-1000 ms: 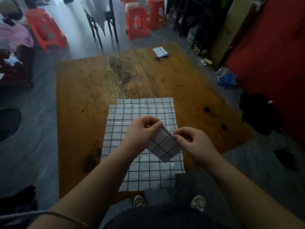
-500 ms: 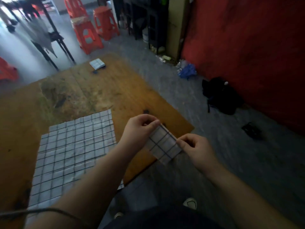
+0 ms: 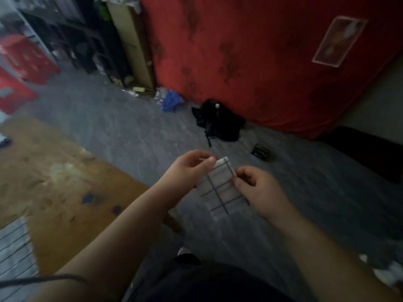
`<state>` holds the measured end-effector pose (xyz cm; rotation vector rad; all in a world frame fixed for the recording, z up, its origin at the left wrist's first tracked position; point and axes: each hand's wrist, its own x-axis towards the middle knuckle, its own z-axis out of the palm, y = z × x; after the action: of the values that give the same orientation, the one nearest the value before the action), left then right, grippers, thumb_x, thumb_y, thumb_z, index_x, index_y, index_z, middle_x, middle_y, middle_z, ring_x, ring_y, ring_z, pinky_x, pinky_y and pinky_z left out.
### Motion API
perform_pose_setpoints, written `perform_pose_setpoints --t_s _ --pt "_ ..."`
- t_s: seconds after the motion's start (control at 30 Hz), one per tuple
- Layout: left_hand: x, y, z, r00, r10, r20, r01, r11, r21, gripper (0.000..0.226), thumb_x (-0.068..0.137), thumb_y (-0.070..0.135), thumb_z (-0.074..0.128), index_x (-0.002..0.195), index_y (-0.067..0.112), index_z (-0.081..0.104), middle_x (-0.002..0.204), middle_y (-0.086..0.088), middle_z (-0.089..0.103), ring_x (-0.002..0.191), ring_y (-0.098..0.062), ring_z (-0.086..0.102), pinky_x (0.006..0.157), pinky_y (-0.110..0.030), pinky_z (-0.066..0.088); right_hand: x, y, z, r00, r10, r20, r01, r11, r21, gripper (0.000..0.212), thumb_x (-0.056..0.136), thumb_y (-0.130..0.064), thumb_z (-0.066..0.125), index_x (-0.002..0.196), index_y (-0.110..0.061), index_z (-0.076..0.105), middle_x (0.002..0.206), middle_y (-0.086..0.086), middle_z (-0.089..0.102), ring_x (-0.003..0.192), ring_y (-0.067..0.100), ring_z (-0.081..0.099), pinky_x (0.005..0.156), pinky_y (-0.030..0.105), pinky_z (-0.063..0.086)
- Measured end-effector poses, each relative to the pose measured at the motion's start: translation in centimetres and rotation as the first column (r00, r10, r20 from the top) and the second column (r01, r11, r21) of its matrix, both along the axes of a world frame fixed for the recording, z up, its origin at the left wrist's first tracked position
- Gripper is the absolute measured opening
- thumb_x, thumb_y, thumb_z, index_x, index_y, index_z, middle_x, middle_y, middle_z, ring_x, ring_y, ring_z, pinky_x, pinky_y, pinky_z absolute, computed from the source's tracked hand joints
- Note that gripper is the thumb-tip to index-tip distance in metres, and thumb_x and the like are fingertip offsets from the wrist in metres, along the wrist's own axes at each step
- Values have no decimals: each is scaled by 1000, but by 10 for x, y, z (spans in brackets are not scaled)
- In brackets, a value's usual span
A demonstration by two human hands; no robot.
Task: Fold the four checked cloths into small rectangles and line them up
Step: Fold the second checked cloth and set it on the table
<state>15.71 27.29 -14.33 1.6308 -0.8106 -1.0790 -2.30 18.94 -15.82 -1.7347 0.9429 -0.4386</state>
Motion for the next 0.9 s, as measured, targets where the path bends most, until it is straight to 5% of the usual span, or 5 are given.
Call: perform_pose_setpoints --t_s 0.13,0.43,0.63,0.77,0.9 --pt "-4 -51 -21 938 -96 -332 106 994 14 35 94 35 63 118 9 67 113 -21 70 104 -40 68 90 -57 56 -15 -49 -9 964 -260 57 251 959 132 9 97 -22 65 94 -16 72 87 2 77 82 17 73 80 42 57" --pt "27 -196 -50 931 -182 -316 210 976 57 24 100 21 57 110 2 68 108 -28 70 100 -42 69 82 -48 61 24 -175 -23 884 -466 27 459 878 131 10 98 -26 63 95 -22 72 91 -1 77 85 17 73 82 46 60" --pt "112 -299 -37 929 -234 -286 248 969 13 20 100 20 56 110 7 68 102 -21 72 90 -37 71 72 -40 62 113 -280 -9 888 -459 27 450 881 148 9 99 -22 62 99 -20 70 94 1 77 90 20 73 79 40 60" --pt "177 -343 -20 978 -116 -172 112 993 -31 17 100 18 57 104 6 68 82 -7 71 71 -21 69 60 -35 60 182 -335 8 930 -361 70 346 924 162 16 97 -9 61 105 -22 67 98 -4 76 89 5 72 70 18 55" --pt "239 -354 -17 972 40 -233 -52 998 -44 18 100 18 57 106 3 67 85 -11 68 74 -22 68 59 -35 59 259 -370 14 980 -197 31 193 975 107 21 97 -7 62 98 -28 64 96 -6 74 87 1 70 74 23 56"
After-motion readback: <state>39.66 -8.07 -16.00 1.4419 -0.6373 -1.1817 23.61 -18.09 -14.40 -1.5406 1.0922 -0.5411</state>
